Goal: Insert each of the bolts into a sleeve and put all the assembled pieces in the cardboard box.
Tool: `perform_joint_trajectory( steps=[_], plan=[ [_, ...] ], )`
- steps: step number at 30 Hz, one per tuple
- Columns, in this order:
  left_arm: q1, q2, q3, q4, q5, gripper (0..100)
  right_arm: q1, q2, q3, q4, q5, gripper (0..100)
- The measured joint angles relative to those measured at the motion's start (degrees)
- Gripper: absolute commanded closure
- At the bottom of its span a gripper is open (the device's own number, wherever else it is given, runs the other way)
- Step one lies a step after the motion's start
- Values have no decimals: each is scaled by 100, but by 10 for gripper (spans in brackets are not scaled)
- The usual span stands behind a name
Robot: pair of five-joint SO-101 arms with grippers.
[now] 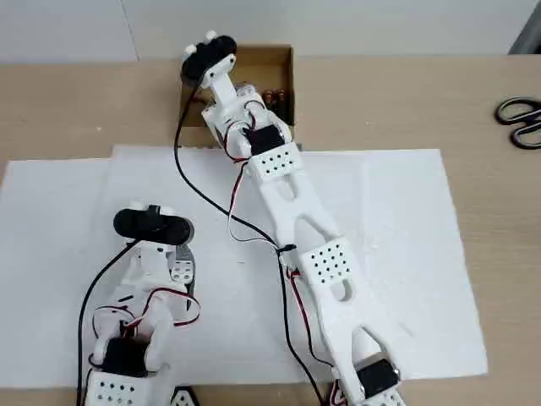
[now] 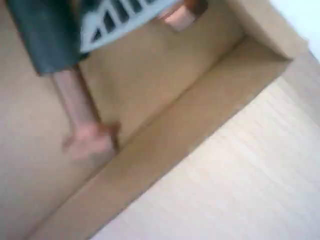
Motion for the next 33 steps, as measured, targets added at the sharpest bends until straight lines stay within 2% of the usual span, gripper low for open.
perform_joint_trajectory(
  steps=[9,15,27,33],
  plan=[
    [0,0,0,0,0,993,158,-923,-9,1073,0,820],
    [0,0,0,0,0,993,369,-1802,-9,2303,0,998],
    [0,0,0,0,0,993,695,-3437,-18,4879,0,995],
    [0,0,0,0,0,993,1029,-4167,-18,5231,-334,995]
  ],
)
